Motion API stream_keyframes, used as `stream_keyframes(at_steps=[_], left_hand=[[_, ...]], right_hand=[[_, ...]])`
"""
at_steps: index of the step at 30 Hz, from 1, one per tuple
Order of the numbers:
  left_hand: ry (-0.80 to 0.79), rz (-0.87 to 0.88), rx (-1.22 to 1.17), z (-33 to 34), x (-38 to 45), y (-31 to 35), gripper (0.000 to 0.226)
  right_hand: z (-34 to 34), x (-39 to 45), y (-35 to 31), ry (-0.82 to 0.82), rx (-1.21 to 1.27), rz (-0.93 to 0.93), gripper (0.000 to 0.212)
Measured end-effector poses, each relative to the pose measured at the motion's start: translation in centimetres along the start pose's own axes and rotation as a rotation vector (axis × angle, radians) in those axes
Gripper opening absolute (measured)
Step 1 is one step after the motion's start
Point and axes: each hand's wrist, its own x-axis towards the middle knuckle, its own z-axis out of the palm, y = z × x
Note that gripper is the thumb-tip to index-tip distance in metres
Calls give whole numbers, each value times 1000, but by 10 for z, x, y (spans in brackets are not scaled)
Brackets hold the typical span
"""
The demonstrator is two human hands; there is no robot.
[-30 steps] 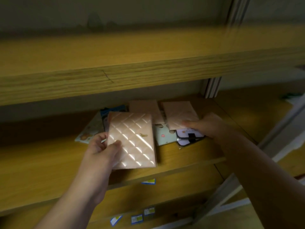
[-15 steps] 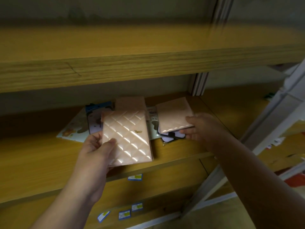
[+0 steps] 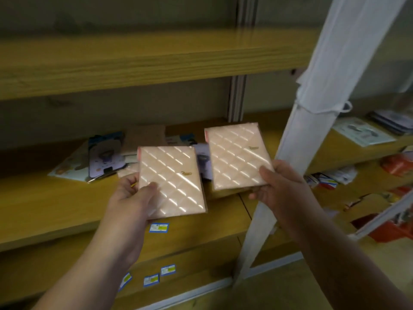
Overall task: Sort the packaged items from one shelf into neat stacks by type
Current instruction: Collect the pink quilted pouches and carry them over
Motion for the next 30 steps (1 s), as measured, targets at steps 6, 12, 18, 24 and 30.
stream_keyframes(at_steps=[6,12,18,24,30], left_hand=[[25,24,22,45,-64,-7,21],[18,38,-10,103,-139,-24,17],[-4,4,-27,167,-185,-40,40],[-52,-42,7,241,-189,-49,34],[-151,-106,35,309,-164,-66,32]], right_hand=[[-60,-51,-20,-168,99,8,24],[-137,-92,-34,-320,79,69,31],[-222,-103,-50,-251,121,21,39],[-296,-97,-59,-160,247,-40,31],[-339,-73,-64,-15,323,-22,25]])
